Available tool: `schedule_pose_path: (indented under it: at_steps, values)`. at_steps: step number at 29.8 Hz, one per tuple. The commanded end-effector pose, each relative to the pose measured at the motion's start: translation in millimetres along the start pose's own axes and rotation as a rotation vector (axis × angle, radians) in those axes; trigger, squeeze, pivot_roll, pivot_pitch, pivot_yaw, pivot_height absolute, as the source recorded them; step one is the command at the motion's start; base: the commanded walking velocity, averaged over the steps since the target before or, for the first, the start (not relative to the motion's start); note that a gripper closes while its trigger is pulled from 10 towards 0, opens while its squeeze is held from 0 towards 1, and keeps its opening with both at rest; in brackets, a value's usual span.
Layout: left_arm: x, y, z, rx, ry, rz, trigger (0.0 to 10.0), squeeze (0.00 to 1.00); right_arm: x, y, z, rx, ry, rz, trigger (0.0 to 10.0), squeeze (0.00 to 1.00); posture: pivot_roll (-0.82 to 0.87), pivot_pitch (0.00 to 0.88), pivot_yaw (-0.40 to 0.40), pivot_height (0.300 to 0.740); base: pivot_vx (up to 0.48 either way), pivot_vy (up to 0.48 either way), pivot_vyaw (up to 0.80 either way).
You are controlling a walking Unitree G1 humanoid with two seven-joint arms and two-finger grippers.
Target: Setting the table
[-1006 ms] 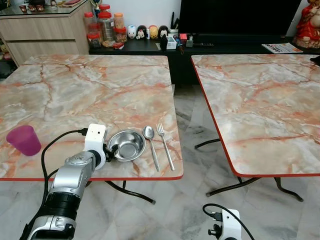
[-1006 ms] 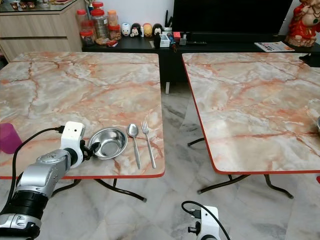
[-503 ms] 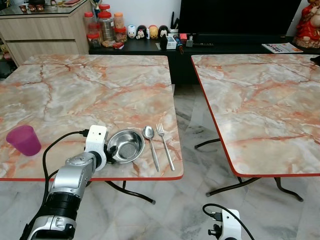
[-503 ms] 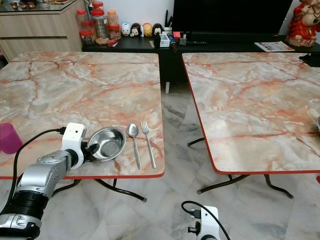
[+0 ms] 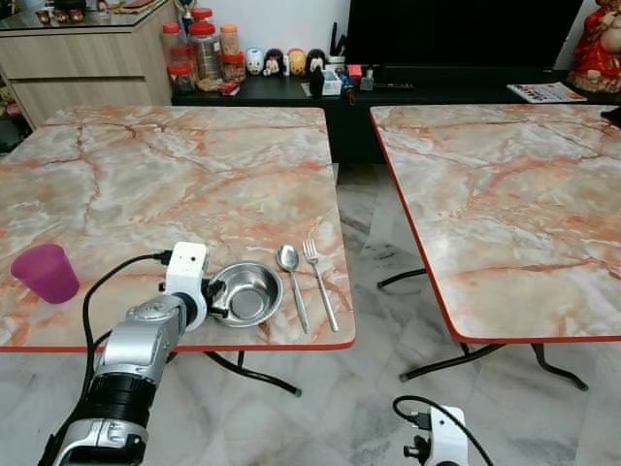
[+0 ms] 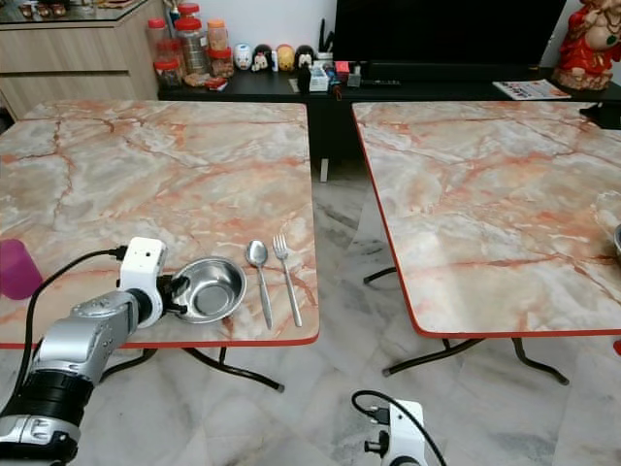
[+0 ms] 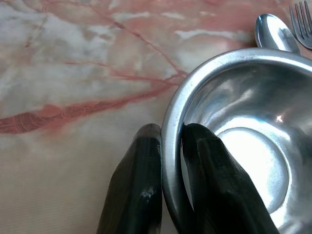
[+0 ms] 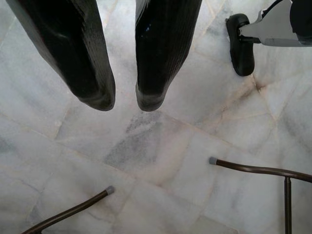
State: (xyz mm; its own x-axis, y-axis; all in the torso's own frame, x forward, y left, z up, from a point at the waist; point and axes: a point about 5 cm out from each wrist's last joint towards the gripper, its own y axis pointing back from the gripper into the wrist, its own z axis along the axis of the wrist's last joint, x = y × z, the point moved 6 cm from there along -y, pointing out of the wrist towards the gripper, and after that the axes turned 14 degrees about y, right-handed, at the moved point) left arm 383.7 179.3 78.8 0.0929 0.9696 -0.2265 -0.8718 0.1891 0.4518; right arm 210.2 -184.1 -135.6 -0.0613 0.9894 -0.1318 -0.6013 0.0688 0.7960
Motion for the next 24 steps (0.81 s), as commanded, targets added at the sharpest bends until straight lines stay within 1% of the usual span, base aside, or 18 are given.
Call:
schedule_pose_path:
  at_steps: [1,2,4,5,6,7,8,9,10,11,12,13,15,18,19,21,22,24]
  values:
    - [4.5,-0.3,-10,0.034,0.001,0.021,0.0,0.0,0.1,-0.3,1,-0.001,-0.001,0.001,10.0,0.0,0.05,0.0,-0.025,0.74,0.0,0.0,0.0]
    - [4.5,-0.3,-10,0.034,0.001,0.021,0.0,0.0,0.1,-0.3,1,-0.001,-0.001,0.001,10.0,0.0,0.05,0.0,-0.025,0.74,0.0,0.0,0.0]
    - [5.6,0.1,-3,-0.017,0.039,0.018,0.0,0.0,0.1,-0.3,1,-0.001,-0.001,0.002,10.0,0.0,0.06,0.0,-0.027,0.74,0.0,0.0,0.0]
    - [6.3,0.5,1,-0.047,0.067,0.015,0.0,0.0,0.2,-0.3,1,-0.002,0.0,0.002,10.0,0.0,0.06,0.0,-0.027,0.74,0.0,0.0,0.0]
    - [4.5,2.5,10,-0.118,0.134,-0.019,0.0,0.0,0.2,-0.3,1,-0.002,0.0,0.002,10.0,0.0,0.06,0.0,-0.027,0.74,0.0,0.0,0.0]
    - [4.5,2.5,10,-0.118,0.134,-0.019,0.0,0.0,0.2,-0.3,1,-0.002,0.0,0.002,10.0,0.0,0.06,0.0,-0.027,0.74,0.0,0.0,0.0]
    - [2.6,4.9,17,-0.176,0.187,-0.05,0.0,0.0,0.2,-0.3,2,-0.003,0.0,0.002,10.0,0.0,0.06,0.0,-0.027,0.74,0.0,0.0,0.0]
    - [2.9,6.8,21,-0.211,0.218,-0.061,0.9,0.0,0.2,-0.3,2,-0.003,-0.001,0.002,10.0,0.0,0.06,0.0,-0.027,0.74,0.0,0.0,0.0]
    - [5.2,9.9,26,-0.26,0.261,-0.066,3.8,0.0,0.2,-0.3,2,-0.003,-0.001,0.002,10.0,0.0,0.06,0.0,-0.026,0.74,0.0,0.0,0.0]
    - [5.2,9.9,26,-0.26,0.261,-0.066,3.8,0.0,0.2,-0.3,2,-0.003,-0.001,0.002,10.0,0.0,0.06,0.0,-0.026,0.74,0.0,0.0,0.0]
    - [8.5,12.5,29,-0.294,0.287,-0.064,9.3,0.0,0.2,-0.4,2,-0.004,-0.001,0.002,10.0,0.0,0.06,0.0,-0.026,0.74,0.0,0.0,0.0]
    - [13.0,14.4,29,-0.314,0.311,-0.053,10.0,0.0,0.1,-0.4,2,-0.005,-0.002,0.002,10.0,0.0,0.06,0.0,-0.027,0.74,0.0,0.0,0.0]
    - [32.5,21.5,25,-0.372,0.376,0.001,10.0,0.0,-0.2,-0.4,3,-0.008,-0.003,0.001,10.0,0.0,0.06,0.0,-0.029,0.74,0.0,0.0,0.0]
    - [47.0,28.9,22,-0.423,0.46,0.027,10.0,0.0,-0.5,-0.4,3,-0.01,-0.003,0.0,10.0,0.0,0.06,0.0,-0.031,0.74,0.0,0.0,0.0]
    - [56.3,34.2,19,-0.458,0.514,0.04,10.0,0.0,-0.7,-0.4,3,-0.012,-0.003,-0.001,10.0,0.0,0.07,0.0,-0.032,0.74,0.0,0.0,0.0]
    - [58.2,35.3,18,-0.465,0.525,0.042,10.0,0.0,-0.7,-0.4,3,-0.012,-0.003,-0.001,10.0,0.0,0.07,0.0,-0.032,0.74,0.0,0.0,0.0]
    - [67.3,42.8,15,-0.511,0.592,0.038,10.0,0.0,-0.8,-0.5,4,-0.015,-0.003,-0.001,10.0,0.0,0.07,0.0,-0.033,0.74,0.0,0.0,0.0]
    - [71.0,45.7,13,-0.525,0.613,0.038,10.0,0.0,-0.8,-0.5,4,-0.015,-0.003,-0.001,10.0,0.0,0.07,0.0,-0.033,0.74,0.0,0.0,0.0]
